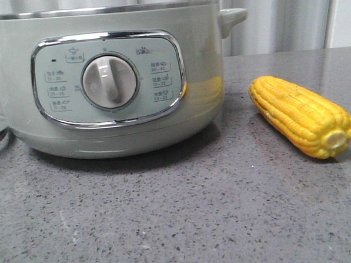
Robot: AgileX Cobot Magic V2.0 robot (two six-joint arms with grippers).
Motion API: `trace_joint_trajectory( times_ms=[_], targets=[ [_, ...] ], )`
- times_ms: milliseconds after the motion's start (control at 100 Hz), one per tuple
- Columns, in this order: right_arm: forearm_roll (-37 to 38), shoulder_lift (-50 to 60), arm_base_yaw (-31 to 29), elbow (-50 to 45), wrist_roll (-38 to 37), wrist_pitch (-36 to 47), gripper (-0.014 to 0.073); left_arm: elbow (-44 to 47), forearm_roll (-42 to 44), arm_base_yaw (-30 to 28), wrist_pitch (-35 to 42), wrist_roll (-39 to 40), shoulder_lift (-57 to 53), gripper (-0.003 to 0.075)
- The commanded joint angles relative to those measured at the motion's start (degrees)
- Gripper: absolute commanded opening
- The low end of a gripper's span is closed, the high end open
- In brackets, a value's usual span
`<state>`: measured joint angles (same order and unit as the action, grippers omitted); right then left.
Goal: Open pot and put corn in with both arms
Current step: 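Lower the lid onto the table beside the pot and release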
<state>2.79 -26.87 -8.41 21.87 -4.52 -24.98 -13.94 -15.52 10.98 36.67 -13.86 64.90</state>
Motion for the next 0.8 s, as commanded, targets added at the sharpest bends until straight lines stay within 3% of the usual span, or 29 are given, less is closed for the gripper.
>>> trace_joint_trajectory(
  times_ms=[0,540,790],
  targets=[
    [0.23,-0.75,0.03,1.57,0.12,4.63,-0.0074,-2.18,0.50,0.43,8.24,0.53,-0.96,-0.0020],
    [0.23,-0.75,0.03,1.57,0.12,4.87,-0.0074,-2.18,2.27,0.43,0.49,0.53,-0.96,-0.0013],
    [0.23,-0.75,0.03,1.57,0.12,4.87,-0.0074,-2.18,3.47,0.43,0.49,0.53,-0.96,0.0213]
  ],
)
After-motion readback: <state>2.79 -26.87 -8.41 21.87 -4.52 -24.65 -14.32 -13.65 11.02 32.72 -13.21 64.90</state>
